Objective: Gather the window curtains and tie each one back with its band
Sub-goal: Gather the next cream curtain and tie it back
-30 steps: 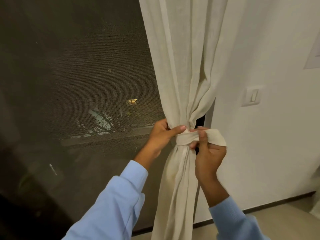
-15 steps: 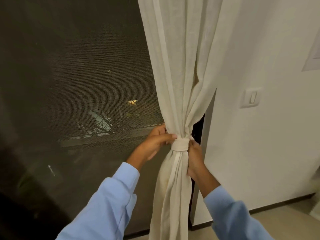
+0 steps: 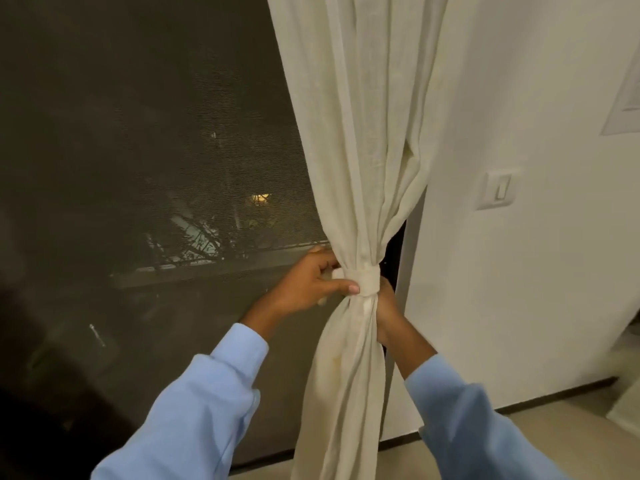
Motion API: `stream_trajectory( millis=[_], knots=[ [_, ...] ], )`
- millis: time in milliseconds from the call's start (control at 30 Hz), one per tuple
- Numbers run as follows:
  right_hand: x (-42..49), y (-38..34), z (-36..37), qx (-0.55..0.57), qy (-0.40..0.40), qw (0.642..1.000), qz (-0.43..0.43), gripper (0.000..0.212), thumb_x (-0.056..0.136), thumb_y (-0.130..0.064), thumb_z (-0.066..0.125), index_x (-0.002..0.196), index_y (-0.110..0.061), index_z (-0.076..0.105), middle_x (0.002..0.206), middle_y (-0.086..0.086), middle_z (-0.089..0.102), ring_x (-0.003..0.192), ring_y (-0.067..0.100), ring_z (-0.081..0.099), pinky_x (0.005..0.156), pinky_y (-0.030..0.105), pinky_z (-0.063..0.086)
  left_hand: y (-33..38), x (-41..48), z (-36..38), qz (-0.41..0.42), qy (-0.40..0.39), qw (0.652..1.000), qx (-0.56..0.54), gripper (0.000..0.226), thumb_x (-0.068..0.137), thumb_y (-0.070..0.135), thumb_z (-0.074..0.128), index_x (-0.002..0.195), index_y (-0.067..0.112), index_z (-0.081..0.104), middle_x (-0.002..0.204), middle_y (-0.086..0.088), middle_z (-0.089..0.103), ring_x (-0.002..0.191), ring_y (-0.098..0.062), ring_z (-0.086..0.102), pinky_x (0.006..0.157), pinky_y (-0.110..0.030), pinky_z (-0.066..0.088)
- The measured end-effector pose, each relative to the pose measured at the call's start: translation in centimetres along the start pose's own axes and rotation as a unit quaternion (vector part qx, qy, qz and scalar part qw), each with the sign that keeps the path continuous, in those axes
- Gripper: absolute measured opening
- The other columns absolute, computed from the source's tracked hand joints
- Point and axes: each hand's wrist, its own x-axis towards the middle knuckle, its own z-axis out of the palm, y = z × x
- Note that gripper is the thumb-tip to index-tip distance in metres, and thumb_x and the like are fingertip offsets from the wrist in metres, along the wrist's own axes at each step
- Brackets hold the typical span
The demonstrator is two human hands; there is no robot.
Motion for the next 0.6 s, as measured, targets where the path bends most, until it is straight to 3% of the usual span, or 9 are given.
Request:
stream_trajectory(
  millis=[67, 133, 200, 300, 400, 467, 533, 600],
  knots=[
    [-0.6, 0.6, -0.1, 0.071, 0.069, 0.994, -0.043, 0.043, 0.101, -0.052, 0.043, 0.116, -0.02, 0.067, 0.103, 0.006, 0.074, 0.097, 0.022, 0.069, 0.084, 0.035, 0.054, -0.3, -0.2, -0.3, -0.017, 0.023, 0.999, 0.044, 0.017, 0.07, 0.023, 0.082, 0.081, 0.026, 0.071, 0.079, 0.025, 0.063, 0.079, 0.015, 0.055, 0.07, -0.002, 0.039],
    [-2.0, 1.5, -0.4, 0.072, 0.088, 0.983, -0.142, 0.053, 0.091, -0.068, 0.046, 0.113, -0.024, 0.065, 0.105, -0.001, 0.073, 0.097, 0.014, 0.069, 0.077, 0.024, 0.054, -1.3, -0.3, -0.5, -0.017, 0.065, 0.995, 0.077, 0.035, 0.067, 0.045, 0.079, 0.066, 0.013, 0.065, 0.062, 0.015, 0.052, 0.062, 0.006, 0.047, 0.055, -0.01, 0.035],
    [-3.1, 2.4, -0.5, 0.024, 0.049, 0.973, -0.225, 0.056, 0.084, -0.056, 0.065, 0.127, -0.024, 0.05, 0.119, -0.002, 0.065, 0.106, 0.009, 0.065, 0.082, 0.02, 0.054, -1.8, -0.4, -0.6, -0.035, 0.081, 0.993, 0.077, 0.045, 0.068, 0.053, 0.076, 0.064, 0.011, 0.06, 0.059, 0.004, 0.053, 0.058, 0.0, 0.045, 0.054, -0.027, 0.038],
    [-2.8, 2.7, -0.7, -0.055, 0.034, 0.96, -0.272, 0.064, 0.076, -0.025, 0.084, 0.125, -0.026, 0.043, 0.124, -0.001, 0.057, 0.11, 0.01, 0.063, 0.089, 0.024, 0.054, -2.0, -0.9, -0.5, -0.059, 0.113, 0.989, 0.071, 0.03, 0.076, 0.041, 0.073, 0.073, 0.013, 0.065, 0.066, -0.006, 0.064, 0.059, -0.014, 0.057, 0.056, -0.041, 0.047],
    [-2.8, 2.4, -0.3, -0.11, 0.129, 0.939, -0.299, 0.057, 0.073, -0.02, 0.087, 0.11, -0.025, 0.043, 0.112, -0.003, 0.052, 0.1, 0.014, 0.06, 0.085, 0.03, 0.054, -1.4, -1.6, 0.2, -0.072, 0.167, 0.982, 0.04, 0.005, 0.081, 0.024, 0.074, 0.082, 0.02, 0.071, 0.07, -0.003, 0.07, 0.057, -0.021, 0.067, 0.051, -0.039, 0.054],
    [-2.7, 2.4, -0.1, -0.218, 0.214, 0.871, -0.384, 0.052, 0.072, -0.017, 0.086, 0.103, -0.022, 0.045, 0.106, -0.006, 0.047, 0.093, 0.014, 0.053, 0.078, 0.029, 0.051, -0.5, -1.8, 0.9, -0.073, 0.199, 0.977, 0.018, 0.007, 0.082, 0.014, 0.073, 0.087, 0.019, 0.073, 0.071, -0.006, 0.07, 0.054, -0.018, 0.066, 0.046, -0.03, 0.053],
    [-2.7, 2.5, 0.1, -0.289, 0.205, 0.812, -0.464, 0.036, 0.077, -0.014, 0.081, 0.101, -0.014, 0.055, 0.105, -0.002, 0.051, 0.091, 0.012, 0.052, 0.075, 0.027, 0.05, 0.2, -2.0, 1.6, -0.065, 0.208, 0.975, 0.035, 0.008, 0.083, 0.012, 0.072, 0.09, 0.014, 0.074, 0.073, -0.004, 0.071, 0.056, -0.012, 0.064, 0.05, -0.028, 0.053],
    [-2.9, 2.5, 0.3, -0.291, 0.162, 0.817, -0.472, 0.026, 0.083, -0.02, 0.073, 0.104, -0.01, 0.061, 0.105, -0.002, 0.055, 0.09, 0.003, 0.052, 0.075, 0.016, 0.047, 0.9, -2.1, 2.0, -0.055, 0.197, 0.975, 0.083, 0.01, 0.085, 0.014, 0.069, 0.093, 0.011, 0.075, 0.076, -0.001, 0.071, 0.061, -0.009, 0.062, 0.057, -0.028, 0.053]
  ],
)
